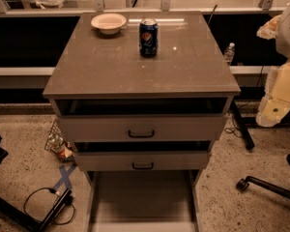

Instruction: Place pepsi can into bottom drawer

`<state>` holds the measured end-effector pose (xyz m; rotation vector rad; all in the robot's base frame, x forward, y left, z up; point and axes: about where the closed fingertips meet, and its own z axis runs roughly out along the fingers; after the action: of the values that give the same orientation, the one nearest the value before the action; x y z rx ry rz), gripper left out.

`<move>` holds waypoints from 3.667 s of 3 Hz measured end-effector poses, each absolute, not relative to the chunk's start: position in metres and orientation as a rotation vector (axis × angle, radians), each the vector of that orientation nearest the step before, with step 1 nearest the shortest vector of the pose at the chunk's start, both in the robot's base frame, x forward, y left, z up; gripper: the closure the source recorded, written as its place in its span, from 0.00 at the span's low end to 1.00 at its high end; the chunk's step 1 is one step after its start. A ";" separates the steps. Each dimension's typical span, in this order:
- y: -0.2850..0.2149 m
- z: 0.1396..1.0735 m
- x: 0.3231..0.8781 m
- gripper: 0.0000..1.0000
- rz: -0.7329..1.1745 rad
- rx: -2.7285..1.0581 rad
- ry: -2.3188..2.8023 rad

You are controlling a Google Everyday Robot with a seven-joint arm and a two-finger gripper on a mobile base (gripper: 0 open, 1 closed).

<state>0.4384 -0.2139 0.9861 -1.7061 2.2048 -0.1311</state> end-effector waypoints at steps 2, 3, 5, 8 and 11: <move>-0.208 0.983 0.491 0.00 -0.082 -1.582 2.112; -0.201 0.979 0.551 0.00 0.024 -1.407 2.007; -0.165 0.977 0.680 0.00 0.359 -1.002 1.541; -0.130 0.959 0.739 0.00 0.502 -0.784 1.523; -0.052 0.914 0.824 0.00 0.604 -0.644 1.525</move>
Offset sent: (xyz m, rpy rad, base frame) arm 0.1208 0.0177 -0.0065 0.2558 -0.2209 -0.0057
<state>0.8245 -0.0517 0.9144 -0.6440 1.5246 0.6044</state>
